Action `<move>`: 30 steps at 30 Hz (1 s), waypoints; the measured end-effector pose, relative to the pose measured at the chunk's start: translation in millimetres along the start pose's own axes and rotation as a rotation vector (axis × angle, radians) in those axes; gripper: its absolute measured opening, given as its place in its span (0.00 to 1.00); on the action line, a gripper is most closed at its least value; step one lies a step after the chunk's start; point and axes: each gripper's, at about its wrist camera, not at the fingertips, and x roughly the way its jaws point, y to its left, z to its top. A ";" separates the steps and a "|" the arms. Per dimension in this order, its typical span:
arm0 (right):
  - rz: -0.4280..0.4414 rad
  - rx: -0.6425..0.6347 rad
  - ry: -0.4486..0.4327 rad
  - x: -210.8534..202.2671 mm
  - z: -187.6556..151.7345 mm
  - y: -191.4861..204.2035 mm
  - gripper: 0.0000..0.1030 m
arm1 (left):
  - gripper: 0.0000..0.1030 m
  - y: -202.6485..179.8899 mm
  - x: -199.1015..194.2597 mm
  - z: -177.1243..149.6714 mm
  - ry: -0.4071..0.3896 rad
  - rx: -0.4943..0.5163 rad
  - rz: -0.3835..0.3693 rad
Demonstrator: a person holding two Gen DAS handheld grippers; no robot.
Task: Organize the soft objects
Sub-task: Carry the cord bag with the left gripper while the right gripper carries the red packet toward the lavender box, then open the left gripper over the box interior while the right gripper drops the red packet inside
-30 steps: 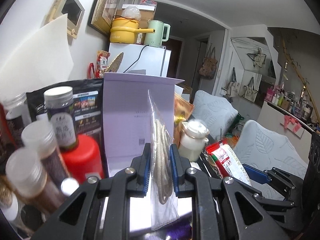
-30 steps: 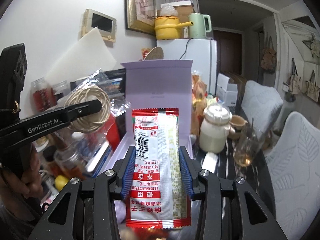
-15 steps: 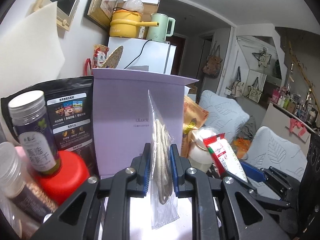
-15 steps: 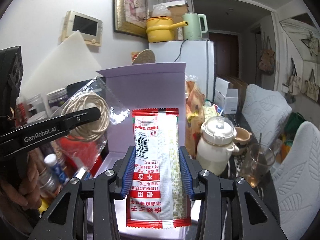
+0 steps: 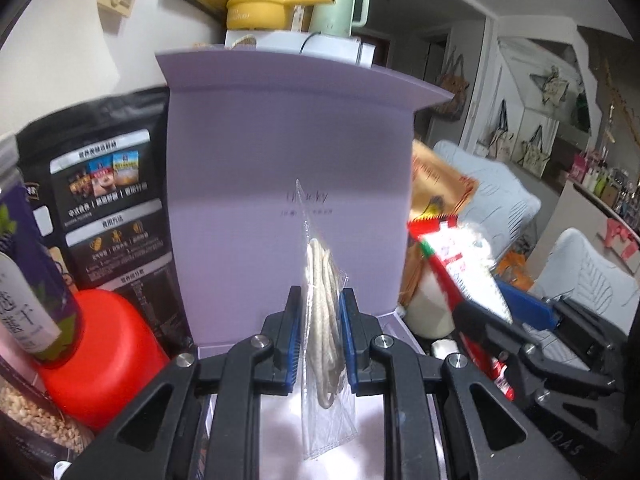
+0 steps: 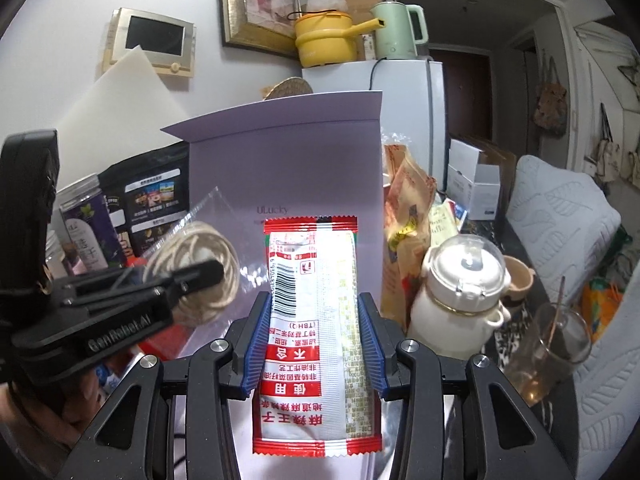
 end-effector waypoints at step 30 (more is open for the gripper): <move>-0.096 0.030 0.084 -6.8 -3.2 -14.7 0.67 | 0.18 -13.1 13.3 0.7 0.112 0.041 0.127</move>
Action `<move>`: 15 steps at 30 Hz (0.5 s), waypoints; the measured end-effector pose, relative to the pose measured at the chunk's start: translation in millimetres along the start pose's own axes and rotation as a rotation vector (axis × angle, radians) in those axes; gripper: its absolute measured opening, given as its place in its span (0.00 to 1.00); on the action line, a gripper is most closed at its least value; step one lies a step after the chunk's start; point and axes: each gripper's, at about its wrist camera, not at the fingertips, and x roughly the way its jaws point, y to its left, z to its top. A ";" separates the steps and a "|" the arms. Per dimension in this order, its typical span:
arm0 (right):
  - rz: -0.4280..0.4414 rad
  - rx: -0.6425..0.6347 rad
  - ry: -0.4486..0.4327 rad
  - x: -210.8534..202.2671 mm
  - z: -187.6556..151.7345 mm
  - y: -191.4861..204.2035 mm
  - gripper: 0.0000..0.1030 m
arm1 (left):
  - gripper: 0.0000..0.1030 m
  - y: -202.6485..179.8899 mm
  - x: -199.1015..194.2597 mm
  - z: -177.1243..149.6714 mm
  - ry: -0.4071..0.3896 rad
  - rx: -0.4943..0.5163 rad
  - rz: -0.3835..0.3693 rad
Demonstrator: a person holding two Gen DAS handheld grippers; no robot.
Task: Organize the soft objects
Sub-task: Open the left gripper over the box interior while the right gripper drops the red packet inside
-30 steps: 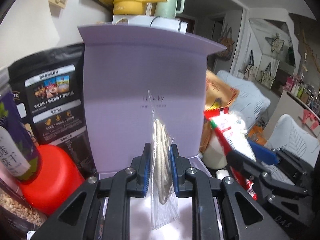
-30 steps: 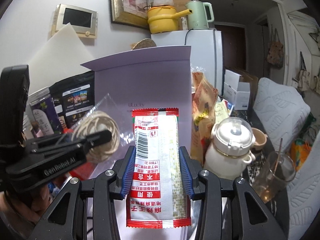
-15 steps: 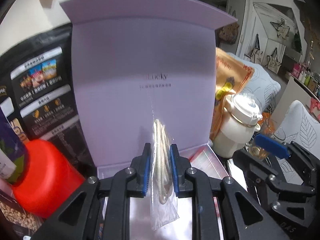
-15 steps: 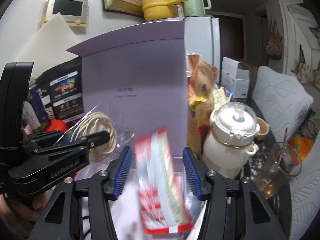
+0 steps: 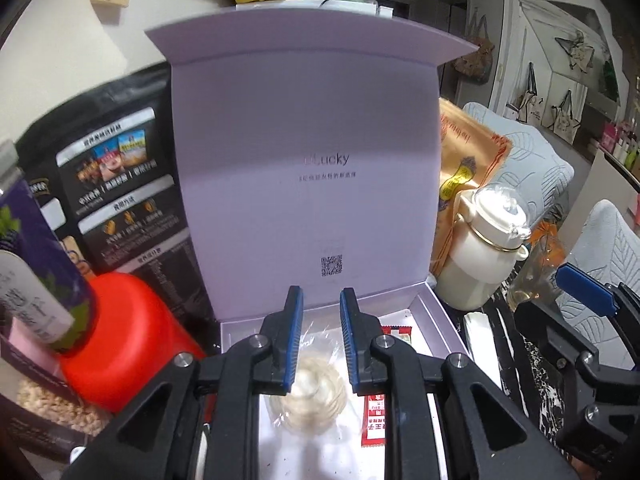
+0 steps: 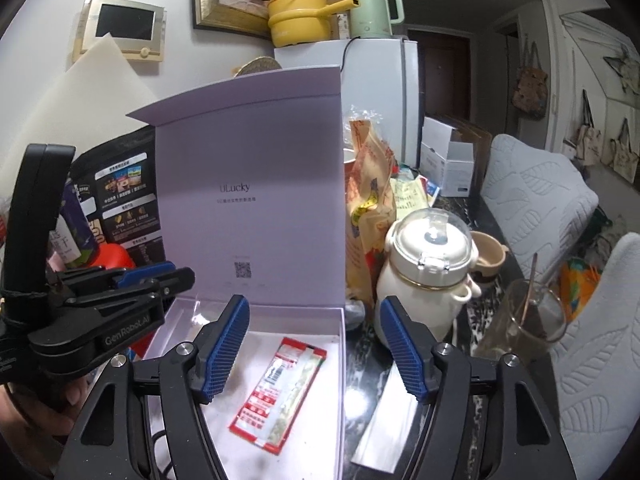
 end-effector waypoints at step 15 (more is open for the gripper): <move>-0.009 -0.013 -0.078 -57.5 15.9 9.1 0.67 | 0.18 3.3 -76.1 8.5 -0.101 -0.007 0.000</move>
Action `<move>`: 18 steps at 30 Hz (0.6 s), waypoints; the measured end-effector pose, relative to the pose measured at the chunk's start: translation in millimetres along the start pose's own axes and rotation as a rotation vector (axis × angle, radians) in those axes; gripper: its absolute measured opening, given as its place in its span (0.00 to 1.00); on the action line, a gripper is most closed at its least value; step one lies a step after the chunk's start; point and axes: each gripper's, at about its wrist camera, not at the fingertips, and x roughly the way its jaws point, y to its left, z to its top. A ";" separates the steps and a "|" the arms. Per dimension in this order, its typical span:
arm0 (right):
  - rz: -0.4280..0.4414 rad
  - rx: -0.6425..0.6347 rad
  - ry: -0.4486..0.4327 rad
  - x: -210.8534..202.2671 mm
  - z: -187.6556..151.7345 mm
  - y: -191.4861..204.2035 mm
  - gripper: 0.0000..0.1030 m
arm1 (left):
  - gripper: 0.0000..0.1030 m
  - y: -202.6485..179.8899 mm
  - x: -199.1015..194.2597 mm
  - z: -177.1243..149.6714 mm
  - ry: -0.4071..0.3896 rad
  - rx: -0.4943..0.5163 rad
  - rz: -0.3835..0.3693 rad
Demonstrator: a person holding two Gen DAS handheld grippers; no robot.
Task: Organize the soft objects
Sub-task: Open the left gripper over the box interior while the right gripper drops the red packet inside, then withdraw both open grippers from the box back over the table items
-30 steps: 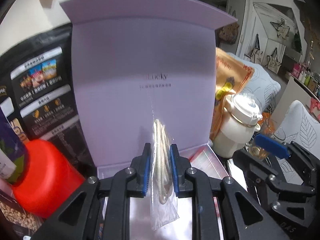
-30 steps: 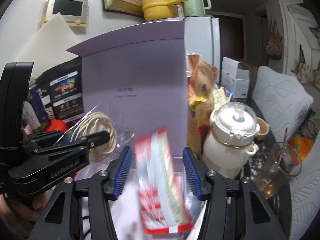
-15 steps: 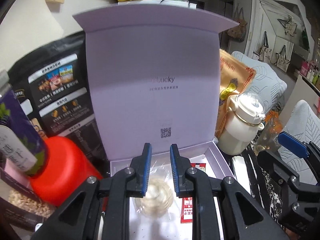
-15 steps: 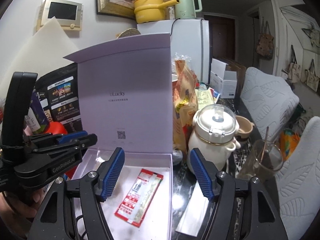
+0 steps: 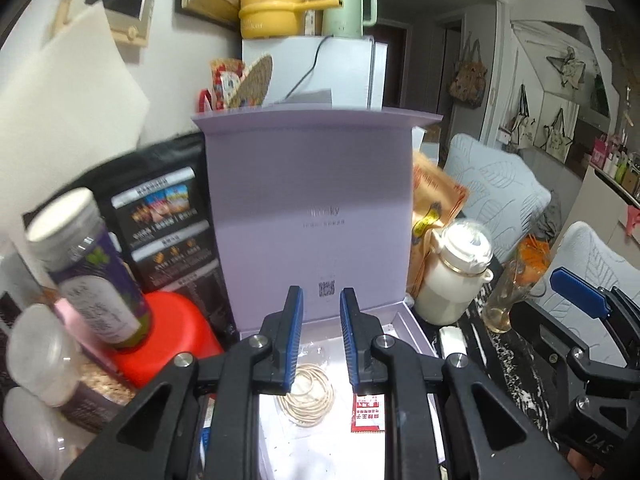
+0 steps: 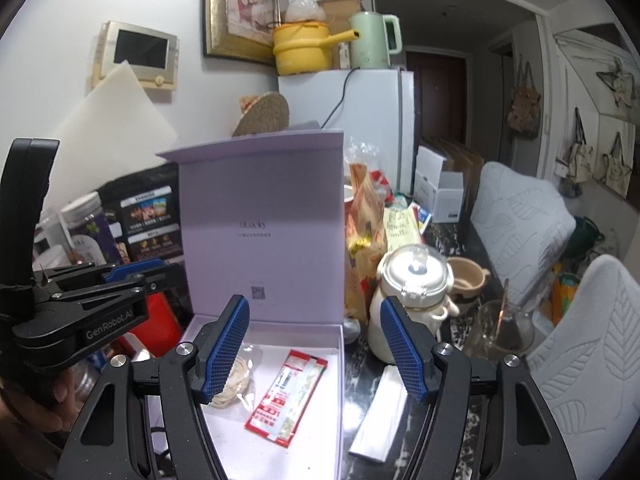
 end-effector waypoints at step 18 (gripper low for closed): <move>-0.014 -0.034 -0.117 -93.6 5.5 21.4 0.77 | 0.18 -7.5 -98.9 -7.0 -0.114 0.030 0.016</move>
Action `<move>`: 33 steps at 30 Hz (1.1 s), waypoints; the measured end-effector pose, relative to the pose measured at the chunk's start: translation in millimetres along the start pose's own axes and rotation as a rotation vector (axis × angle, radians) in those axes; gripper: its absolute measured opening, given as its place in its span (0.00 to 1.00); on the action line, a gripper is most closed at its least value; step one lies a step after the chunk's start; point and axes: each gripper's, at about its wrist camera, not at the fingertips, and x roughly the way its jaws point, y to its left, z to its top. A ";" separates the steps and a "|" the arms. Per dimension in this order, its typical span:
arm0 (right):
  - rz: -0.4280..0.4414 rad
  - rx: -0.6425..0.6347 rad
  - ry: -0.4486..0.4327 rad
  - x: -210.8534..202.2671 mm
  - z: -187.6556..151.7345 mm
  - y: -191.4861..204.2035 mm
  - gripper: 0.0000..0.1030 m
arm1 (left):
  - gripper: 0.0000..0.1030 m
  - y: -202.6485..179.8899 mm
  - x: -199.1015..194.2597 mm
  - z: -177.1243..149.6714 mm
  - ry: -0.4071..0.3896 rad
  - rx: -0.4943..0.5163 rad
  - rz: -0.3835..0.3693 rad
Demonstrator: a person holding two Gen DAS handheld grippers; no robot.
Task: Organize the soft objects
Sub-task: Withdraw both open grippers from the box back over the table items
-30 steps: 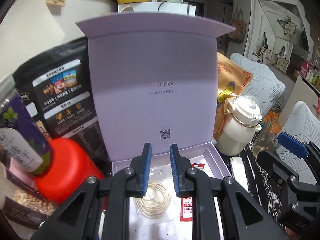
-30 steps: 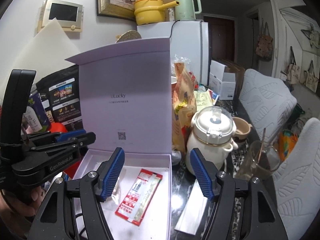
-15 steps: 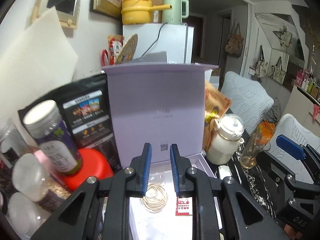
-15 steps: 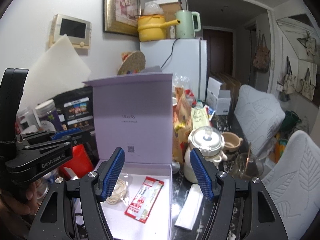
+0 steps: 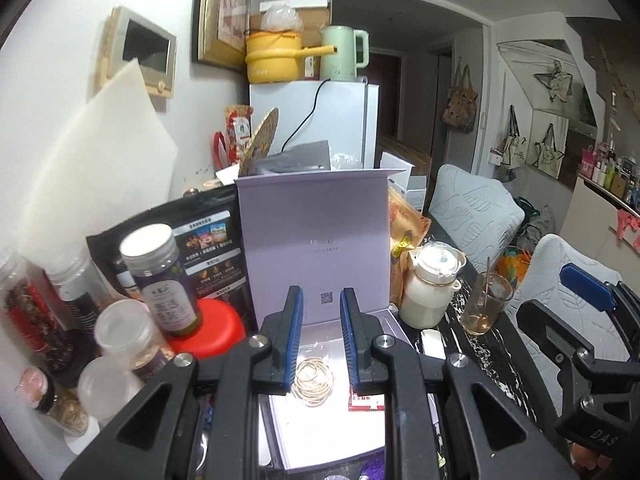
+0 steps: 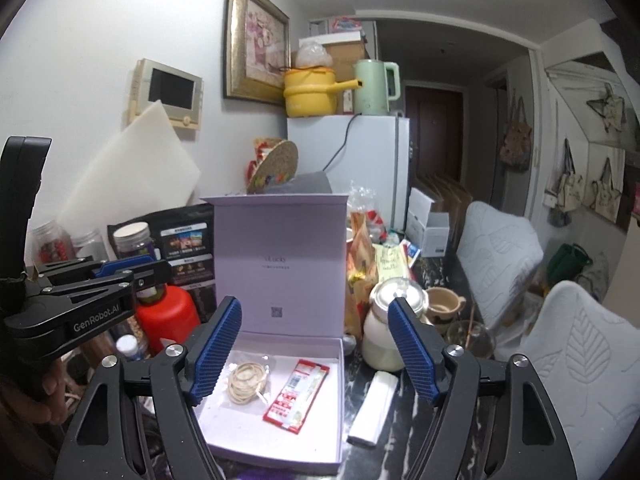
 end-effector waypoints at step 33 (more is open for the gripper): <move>-0.110 0.042 0.111 -77.6 -102.3 15.1 0.84 | 1.00 1.6 -47.8 -110.5 0.037 0.045 -0.065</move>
